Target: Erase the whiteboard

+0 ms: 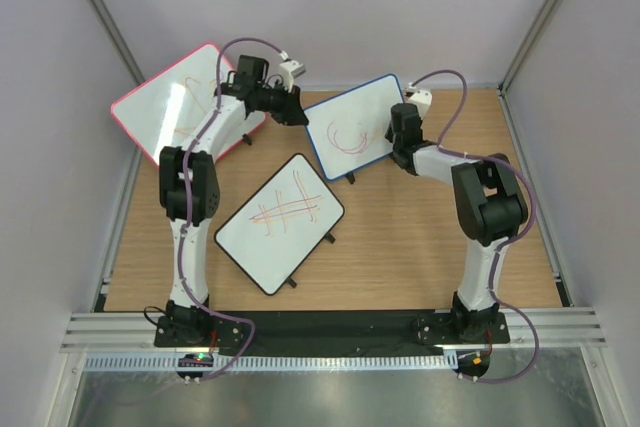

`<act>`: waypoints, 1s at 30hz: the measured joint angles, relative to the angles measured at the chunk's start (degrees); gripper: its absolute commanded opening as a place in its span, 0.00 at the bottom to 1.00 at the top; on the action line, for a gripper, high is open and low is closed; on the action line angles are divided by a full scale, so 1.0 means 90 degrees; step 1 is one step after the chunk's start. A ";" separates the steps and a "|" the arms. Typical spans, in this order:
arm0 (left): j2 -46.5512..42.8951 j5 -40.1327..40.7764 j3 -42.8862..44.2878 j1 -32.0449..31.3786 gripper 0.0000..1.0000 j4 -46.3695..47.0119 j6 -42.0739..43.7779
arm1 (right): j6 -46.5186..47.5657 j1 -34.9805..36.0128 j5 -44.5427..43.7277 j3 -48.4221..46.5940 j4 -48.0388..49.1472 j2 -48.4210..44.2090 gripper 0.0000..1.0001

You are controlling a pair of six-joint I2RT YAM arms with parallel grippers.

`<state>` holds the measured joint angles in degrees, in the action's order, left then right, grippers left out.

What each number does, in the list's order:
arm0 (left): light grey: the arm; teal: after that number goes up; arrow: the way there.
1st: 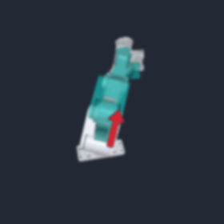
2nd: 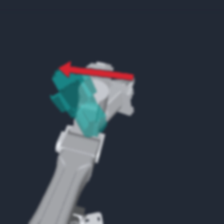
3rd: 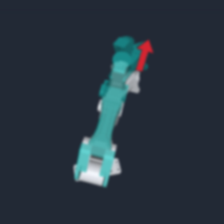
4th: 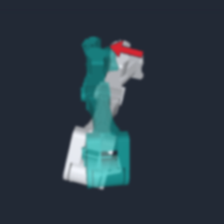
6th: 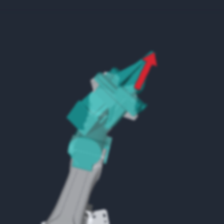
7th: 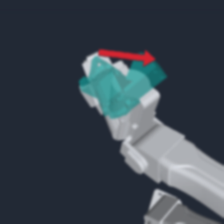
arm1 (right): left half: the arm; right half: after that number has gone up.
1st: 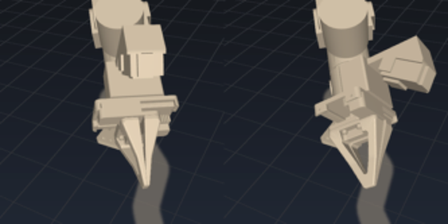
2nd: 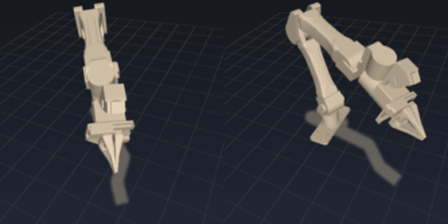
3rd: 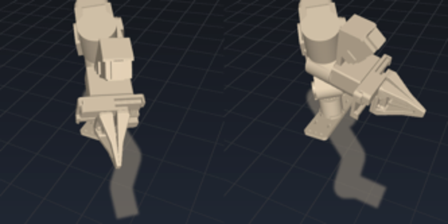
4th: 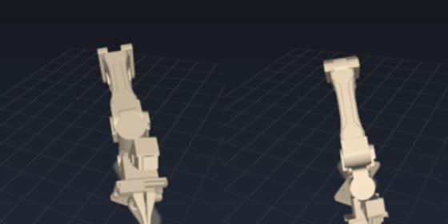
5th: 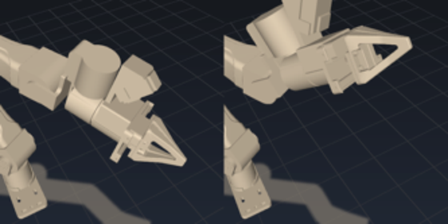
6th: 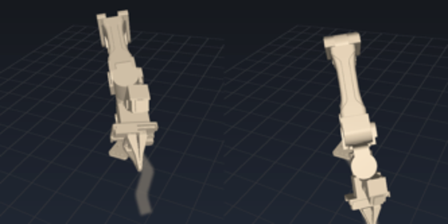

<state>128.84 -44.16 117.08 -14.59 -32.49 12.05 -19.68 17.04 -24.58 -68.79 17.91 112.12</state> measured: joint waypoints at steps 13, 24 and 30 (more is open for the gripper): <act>0.0000 0.0017 0.0000 0.0066 0.00 0.0027 0.0000 | 0.0391 0.2285 0.0073 -0.0714 0.0039 0.0109 0.01; -0.0012 -0.0005 0.0000 0.0036 0.00 0.0102 0.0051 | 0.0491 0.1800 0.0153 -0.0464 0.0109 -0.0039 0.01; -0.0012 -0.0005 0.0000 0.0029 0.00 0.0102 0.0049 | 0.0352 0.0619 0.0010 0.0221 0.0068 -0.0192 0.01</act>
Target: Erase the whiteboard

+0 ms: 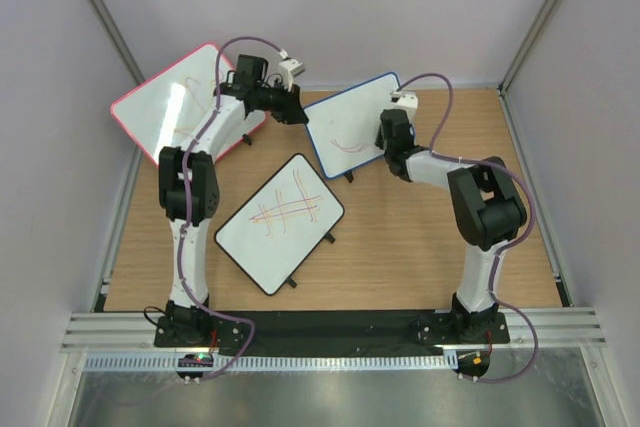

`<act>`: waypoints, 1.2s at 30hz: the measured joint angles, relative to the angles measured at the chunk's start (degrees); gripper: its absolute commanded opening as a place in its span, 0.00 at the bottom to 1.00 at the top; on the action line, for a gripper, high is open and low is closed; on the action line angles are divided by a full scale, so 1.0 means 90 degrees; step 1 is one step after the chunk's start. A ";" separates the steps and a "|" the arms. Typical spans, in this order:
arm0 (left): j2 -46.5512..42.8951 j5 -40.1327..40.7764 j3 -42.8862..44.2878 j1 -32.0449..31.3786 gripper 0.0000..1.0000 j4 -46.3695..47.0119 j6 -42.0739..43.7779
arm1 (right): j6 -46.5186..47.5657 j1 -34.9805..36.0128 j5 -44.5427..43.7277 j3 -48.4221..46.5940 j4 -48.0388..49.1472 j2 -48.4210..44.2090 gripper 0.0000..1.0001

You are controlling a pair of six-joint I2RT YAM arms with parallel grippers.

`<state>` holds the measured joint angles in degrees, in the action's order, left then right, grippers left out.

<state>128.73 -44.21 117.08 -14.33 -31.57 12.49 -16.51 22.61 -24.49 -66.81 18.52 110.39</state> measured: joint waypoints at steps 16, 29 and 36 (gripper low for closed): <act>-0.0083 -0.0044 0.0000 -0.0078 0.00 -0.0005 0.0119 | -0.0092 -0.0724 0.0005 -0.0345 -0.0500 0.0250 0.01; -0.0083 -0.0049 0.0000 -0.0078 0.00 -0.0010 0.0121 | -0.0401 -0.0843 0.0328 -0.0299 -0.0634 0.0148 0.01; -0.0095 -0.0112 0.0000 -0.0080 0.00 0.0000 0.0177 | -0.0726 -0.1056 0.0765 0.0352 -0.0687 -0.0359 0.01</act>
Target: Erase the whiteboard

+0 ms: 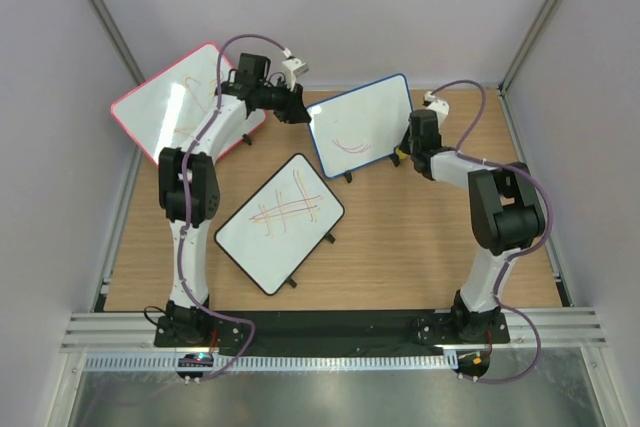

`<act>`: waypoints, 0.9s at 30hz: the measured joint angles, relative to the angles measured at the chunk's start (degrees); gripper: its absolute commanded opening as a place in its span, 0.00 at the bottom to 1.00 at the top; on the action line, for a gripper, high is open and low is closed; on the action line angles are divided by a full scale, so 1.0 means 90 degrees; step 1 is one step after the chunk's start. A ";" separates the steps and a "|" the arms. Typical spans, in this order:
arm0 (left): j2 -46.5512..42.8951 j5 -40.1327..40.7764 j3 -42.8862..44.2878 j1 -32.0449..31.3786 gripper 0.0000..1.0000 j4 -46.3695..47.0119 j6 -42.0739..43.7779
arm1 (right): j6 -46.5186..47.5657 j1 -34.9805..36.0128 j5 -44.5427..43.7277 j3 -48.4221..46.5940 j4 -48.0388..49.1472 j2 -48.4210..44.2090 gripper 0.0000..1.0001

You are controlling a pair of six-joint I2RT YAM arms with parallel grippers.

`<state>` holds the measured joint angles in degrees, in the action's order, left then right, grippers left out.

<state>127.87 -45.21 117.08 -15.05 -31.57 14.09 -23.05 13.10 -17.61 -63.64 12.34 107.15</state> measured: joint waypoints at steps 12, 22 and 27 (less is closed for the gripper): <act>-0.0015 -0.0010 0.0000 -0.0007 0.00 0.0000 0.0061 | -0.0024 -0.0270 0.0697 0.0566 -0.0877 -0.0624 0.01; -0.0024 -0.0041 0.0000 -0.0012 0.00 0.0000 0.0104 | 0.0525 -0.0260 0.0889 0.0551 -0.2125 -0.0996 0.01; -0.0039 -0.0049 0.0000 -0.0024 0.00 0.0000 0.0126 | 0.0816 -0.0260 0.0913 0.0546 -0.2178 -0.1212 0.01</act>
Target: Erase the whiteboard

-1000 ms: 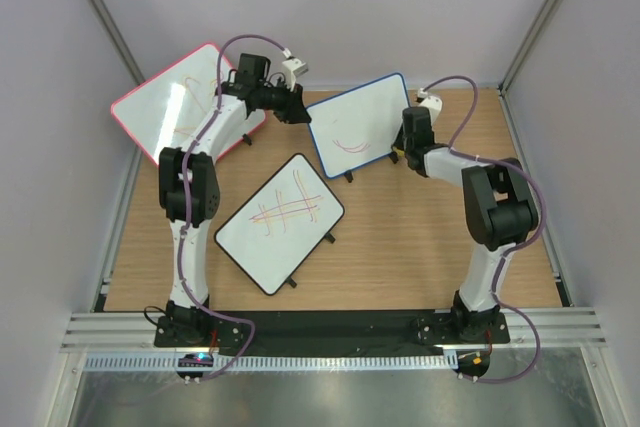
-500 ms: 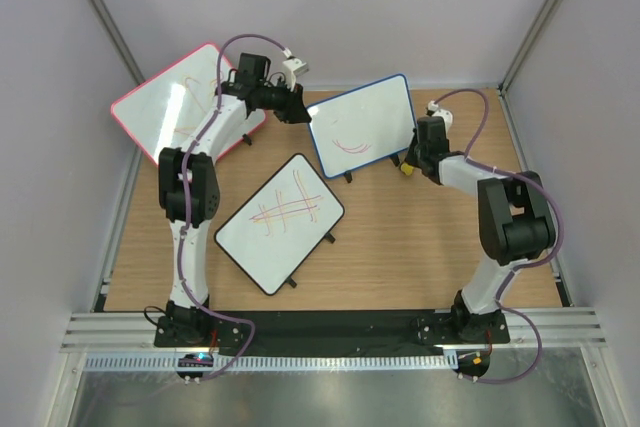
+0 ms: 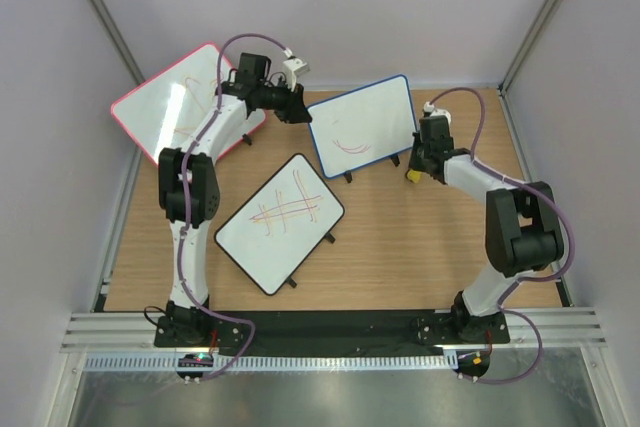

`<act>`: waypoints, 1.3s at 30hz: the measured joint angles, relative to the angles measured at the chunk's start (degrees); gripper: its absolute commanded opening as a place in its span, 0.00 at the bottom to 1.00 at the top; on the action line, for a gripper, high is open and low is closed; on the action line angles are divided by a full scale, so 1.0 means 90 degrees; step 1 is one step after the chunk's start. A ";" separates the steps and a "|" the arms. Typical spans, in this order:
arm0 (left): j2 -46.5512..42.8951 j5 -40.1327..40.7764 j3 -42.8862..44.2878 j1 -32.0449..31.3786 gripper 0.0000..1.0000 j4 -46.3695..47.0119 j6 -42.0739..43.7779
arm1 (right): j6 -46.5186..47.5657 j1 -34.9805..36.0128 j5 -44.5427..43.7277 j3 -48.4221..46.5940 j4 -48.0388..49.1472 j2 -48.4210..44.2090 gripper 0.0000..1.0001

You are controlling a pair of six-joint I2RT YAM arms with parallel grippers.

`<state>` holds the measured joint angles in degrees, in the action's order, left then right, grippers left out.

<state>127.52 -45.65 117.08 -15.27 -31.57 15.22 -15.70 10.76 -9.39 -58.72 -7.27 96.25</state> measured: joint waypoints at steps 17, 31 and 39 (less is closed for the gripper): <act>-0.0015 0.0022 0.0000 -0.0017 0.00 -0.0032 -0.0005 | -0.0211 0.0000 -0.0389 -0.2062 0.1107 0.1625 0.01; -0.0015 0.0134 -0.0024 0.0010 0.00 -0.0221 -0.0119 | -0.0639 0.0236 -0.0551 -0.1608 0.1931 0.1649 0.01; -0.0015 0.0138 -0.0024 0.0010 0.00 -0.0189 -0.0114 | -0.0896 0.0068 -0.0593 -0.1124 0.2089 0.1457 0.01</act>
<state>127.39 -44.40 116.86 -15.18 -33.28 14.20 -23.77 11.38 -14.72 -68.84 11.53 109.36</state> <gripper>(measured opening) 0.217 0.033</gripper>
